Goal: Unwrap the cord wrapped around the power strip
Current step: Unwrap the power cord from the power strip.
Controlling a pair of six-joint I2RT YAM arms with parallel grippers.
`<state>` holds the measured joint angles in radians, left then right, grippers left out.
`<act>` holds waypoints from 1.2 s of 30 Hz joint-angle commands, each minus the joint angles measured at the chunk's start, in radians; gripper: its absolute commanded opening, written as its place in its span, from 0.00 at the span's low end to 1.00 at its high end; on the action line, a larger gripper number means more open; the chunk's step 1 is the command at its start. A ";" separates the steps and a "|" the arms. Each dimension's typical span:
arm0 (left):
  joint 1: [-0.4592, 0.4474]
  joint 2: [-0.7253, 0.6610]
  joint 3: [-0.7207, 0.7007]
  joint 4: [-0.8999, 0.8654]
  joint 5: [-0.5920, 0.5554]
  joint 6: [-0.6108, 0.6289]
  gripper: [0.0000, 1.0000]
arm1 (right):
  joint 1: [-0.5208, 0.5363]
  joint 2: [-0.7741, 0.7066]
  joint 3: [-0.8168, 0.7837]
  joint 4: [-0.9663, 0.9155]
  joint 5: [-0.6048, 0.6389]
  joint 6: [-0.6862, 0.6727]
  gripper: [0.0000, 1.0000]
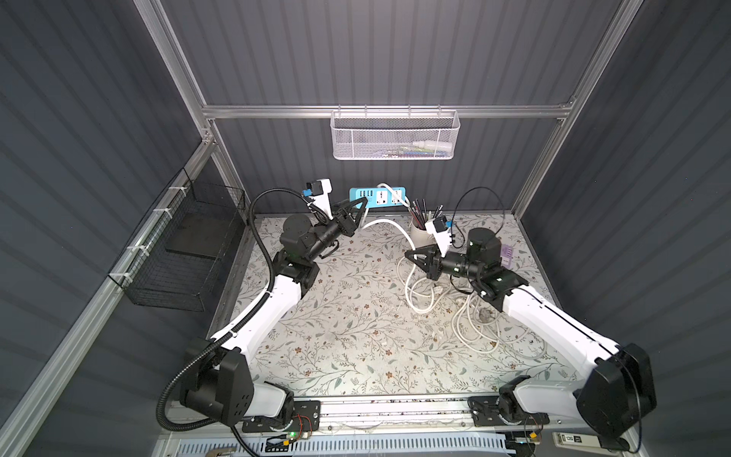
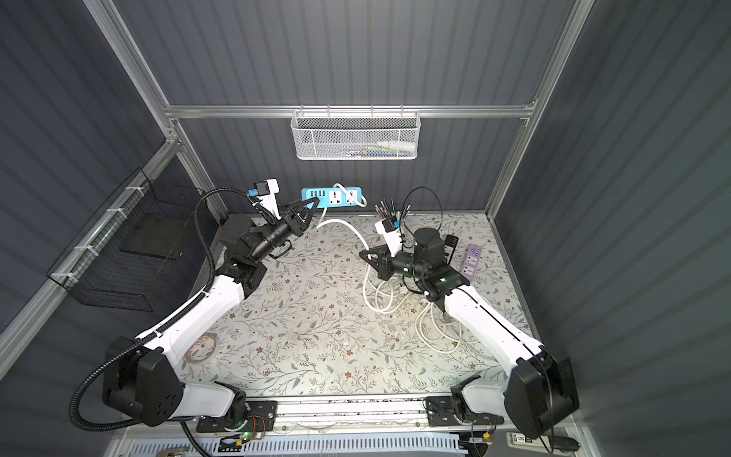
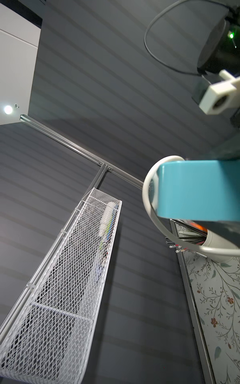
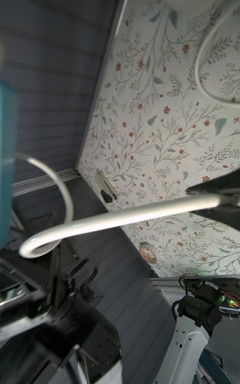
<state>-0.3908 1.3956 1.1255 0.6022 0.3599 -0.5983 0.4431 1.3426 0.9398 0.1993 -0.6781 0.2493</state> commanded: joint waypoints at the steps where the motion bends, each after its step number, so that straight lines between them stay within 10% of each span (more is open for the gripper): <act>1: 0.007 -0.019 0.048 0.093 0.027 -0.034 0.00 | 0.006 0.106 -0.015 0.175 -0.039 0.101 0.00; 17: 0.001 -0.108 -0.113 0.143 0.079 -0.197 0.00 | -0.095 0.513 0.292 0.409 0.010 0.265 0.00; 36: -0.085 -0.220 -0.322 -0.004 0.006 -0.107 0.00 | -0.343 0.353 0.514 0.200 0.000 0.219 0.00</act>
<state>-0.4782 1.2030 0.8104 0.6155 0.4149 -0.7643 0.1223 1.7950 1.4487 0.4297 -0.6682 0.4900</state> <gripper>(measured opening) 0.326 0.078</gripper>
